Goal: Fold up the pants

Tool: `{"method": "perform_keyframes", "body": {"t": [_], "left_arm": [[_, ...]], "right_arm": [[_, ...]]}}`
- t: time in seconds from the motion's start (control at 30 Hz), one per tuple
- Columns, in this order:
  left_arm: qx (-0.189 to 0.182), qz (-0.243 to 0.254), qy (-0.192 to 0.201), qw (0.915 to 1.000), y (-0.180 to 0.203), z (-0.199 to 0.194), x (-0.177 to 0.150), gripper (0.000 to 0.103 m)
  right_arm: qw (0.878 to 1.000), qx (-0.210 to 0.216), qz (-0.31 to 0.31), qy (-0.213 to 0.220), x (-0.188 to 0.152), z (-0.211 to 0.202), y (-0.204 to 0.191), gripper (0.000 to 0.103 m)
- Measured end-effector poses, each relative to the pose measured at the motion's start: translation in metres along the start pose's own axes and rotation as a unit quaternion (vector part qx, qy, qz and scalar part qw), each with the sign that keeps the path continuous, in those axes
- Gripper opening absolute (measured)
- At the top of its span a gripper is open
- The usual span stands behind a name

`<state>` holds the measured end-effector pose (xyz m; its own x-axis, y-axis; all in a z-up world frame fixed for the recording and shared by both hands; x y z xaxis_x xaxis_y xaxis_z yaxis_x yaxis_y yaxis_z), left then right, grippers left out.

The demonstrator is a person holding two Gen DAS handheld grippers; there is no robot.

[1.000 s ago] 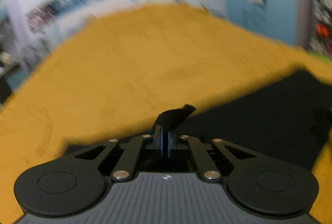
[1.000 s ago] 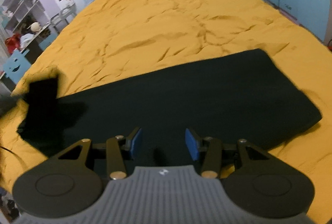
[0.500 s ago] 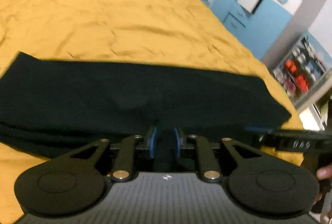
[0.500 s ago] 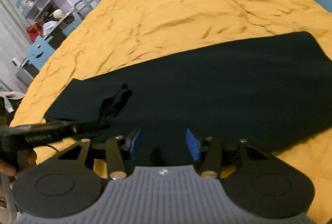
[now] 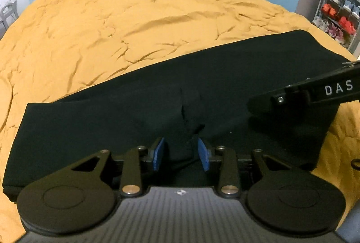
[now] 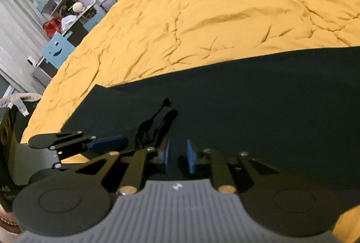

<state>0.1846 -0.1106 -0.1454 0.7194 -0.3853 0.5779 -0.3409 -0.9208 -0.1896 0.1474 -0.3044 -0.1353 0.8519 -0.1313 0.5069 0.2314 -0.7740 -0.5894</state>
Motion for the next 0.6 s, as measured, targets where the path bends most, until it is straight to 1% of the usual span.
{"method": "perform_keyframes", "body": {"t": [0.03,0.07,0.1,0.13,0.17,0.27,0.37,0.4,0.47,0.6], "left_arm": [[-0.003,-0.002,-0.002,1.0000,-0.001,0.002,-0.001,0.038],[-0.008,-0.005,0.001,1.0000,-0.003,0.001,-0.002,0.027],[-0.010,-0.007,0.002,0.9999,-0.005,0.000,-0.002,0.024],[-0.019,-0.011,0.003,0.9998,-0.007,-0.003,-0.002,0.014],[-0.033,-0.019,0.001,0.9993,-0.011,-0.005,-0.003,0.002],[-0.043,-0.038,0.008,0.9983,-0.020,-0.010,-0.005,0.001],[-0.053,-0.074,0.020,0.9957,-0.032,-0.017,0.000,0.001],[-0.058,-0.084,0.025,0.9945,-0.036,-0.021,0.003,0.001],[-0.060,-0.090,0.032,0.9936,-0.042,-0.028,0.010,0.001],[-0.064,-0.096,0.039,0.9926,-0.051,-0.035,0.020,0.001]], "right_arm": [[1.000,0.005,-0.001,-0.001,0.000,0.002,-0.001,0.013],[1.000,0.010,-0.003,-0.002,0.001,0.003,0.000,0.013],[1.000,0.014,-0.008,-0.003,0.002,0.004,-0.002,0.013],[1.000,0.017,-0.015,-0.005,0.002,0.005,-0.003,0.013],[0.999,0.022,-0.022,-0.008,0.003,0.006,-0.005,0.013],[0.998,0.039,-0.045,-0.019,0.005,0.013,-0.013,0.013],[0.996,0.055,-0.069,-0.030,0.007,0.025,-0.024,0.013],[0.995,0.058,-0.076,-0.034,0.008,0.030,-0.027,0.014],[0.993,0.061,-0.087,-0.045,0.011,0.040,-0.032,0.024],[0.992,0.059,-0.091,-0.069,0.011,0.061,-0.036,0.024]]}}
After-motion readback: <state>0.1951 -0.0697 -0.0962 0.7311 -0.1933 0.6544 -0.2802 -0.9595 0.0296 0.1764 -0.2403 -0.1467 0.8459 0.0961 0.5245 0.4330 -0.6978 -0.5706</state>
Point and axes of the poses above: each gripper's, at about its wrist camera, not at the fingertips, and z roughly the way its jaws point, y to its right, x to its top, the point moved 4 cm from there along z, roughly the way its jaws point, and after that the axes turned 10 degrees about x, right-handed, at the moved point
